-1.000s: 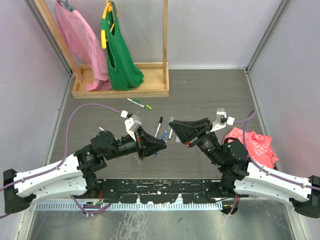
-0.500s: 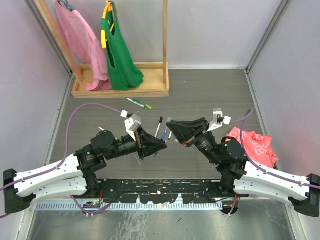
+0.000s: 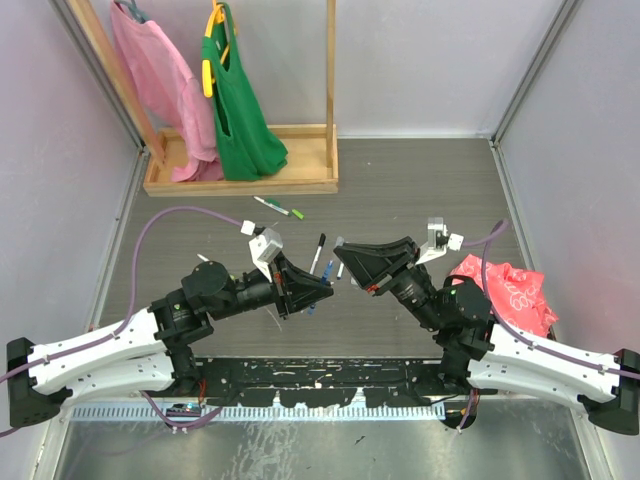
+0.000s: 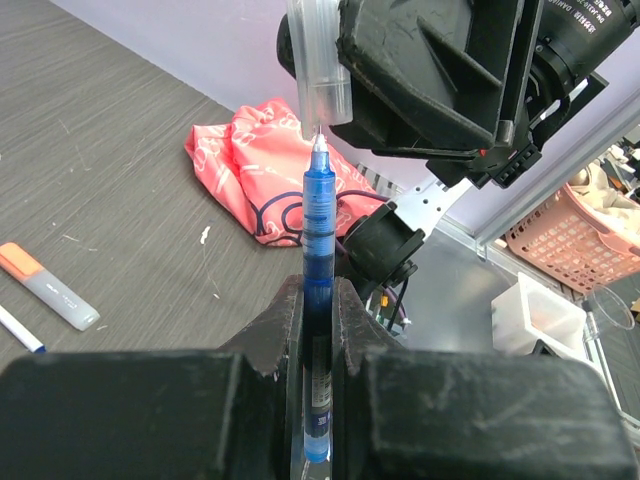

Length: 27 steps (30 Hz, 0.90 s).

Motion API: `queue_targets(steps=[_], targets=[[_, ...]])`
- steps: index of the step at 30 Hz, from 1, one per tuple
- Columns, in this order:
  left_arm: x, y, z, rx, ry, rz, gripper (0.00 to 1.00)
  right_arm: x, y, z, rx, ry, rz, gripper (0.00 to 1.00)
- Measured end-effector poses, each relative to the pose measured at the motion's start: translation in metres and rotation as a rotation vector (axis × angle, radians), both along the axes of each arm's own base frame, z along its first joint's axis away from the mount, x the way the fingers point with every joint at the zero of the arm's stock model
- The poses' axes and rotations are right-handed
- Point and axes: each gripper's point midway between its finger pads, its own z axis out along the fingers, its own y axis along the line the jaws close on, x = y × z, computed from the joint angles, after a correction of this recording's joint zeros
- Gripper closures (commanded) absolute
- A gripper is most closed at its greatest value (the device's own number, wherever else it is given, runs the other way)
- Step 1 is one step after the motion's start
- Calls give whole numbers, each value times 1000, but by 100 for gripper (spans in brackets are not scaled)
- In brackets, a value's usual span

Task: Insert the pens into the pen caps
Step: Insert the pen cap onto the pen.

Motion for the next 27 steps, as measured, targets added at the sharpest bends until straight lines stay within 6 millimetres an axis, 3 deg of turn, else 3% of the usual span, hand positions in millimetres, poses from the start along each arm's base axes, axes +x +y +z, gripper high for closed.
queue_targets(steps=[27], targets=[[1, 0, 0, -1, 0, 4, 100, 3, 6, -10, -30, 9, 0, 100]])
